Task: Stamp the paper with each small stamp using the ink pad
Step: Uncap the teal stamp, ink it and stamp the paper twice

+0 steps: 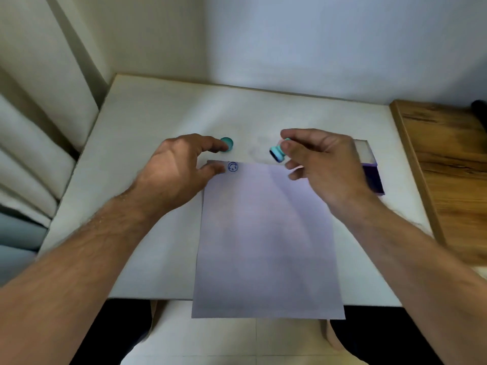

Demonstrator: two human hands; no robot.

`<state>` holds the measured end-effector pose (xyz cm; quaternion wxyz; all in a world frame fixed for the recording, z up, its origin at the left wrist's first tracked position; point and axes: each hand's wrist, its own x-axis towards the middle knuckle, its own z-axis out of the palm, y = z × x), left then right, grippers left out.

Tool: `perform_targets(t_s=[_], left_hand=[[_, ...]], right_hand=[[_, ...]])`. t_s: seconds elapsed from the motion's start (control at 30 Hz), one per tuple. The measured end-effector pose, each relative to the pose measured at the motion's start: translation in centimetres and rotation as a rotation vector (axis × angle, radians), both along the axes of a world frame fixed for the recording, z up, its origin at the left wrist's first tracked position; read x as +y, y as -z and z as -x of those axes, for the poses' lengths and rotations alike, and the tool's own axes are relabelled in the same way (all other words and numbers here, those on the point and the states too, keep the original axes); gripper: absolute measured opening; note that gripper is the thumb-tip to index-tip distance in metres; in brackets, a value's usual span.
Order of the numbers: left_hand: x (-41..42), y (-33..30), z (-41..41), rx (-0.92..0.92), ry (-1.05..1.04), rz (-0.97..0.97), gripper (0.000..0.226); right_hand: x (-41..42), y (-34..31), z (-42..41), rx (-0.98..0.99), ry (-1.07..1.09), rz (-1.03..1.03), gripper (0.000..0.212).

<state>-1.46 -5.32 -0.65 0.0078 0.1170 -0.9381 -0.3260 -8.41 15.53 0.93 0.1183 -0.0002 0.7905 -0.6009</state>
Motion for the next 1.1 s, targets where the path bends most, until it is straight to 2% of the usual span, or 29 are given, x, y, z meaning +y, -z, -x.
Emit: perform_targets(t_s=[0.13, 0.3, 0.77, 1.1], left_hand=[[0.6, 0.2, 0.0, -0.003, 0.03, 0.014, 0.038], [0.4, 1.7, 0.3, -0.004, 0.118, 0.14, 0.048], [0.3, 3.0, 0.9, -0.052, 0.178, 0.234, 0.05], [0.5, 2.8, 0.9, -0.068, 0.17, 0.233, 0.049]], right_hand=[[-2.5, 1.7, -0.5, -0.102, 0.013, 0.094, 0.017], [-4.0, 3.1, -0.7, -0.059, 0.053, 0.129, 0.014], [-3.5, 4.7, -1.0, 0.159, -0.065, -0.209, 0.026], [-3.7, 4.4, -1.3, 0.297, -0.114, -0.334, 0.027]])
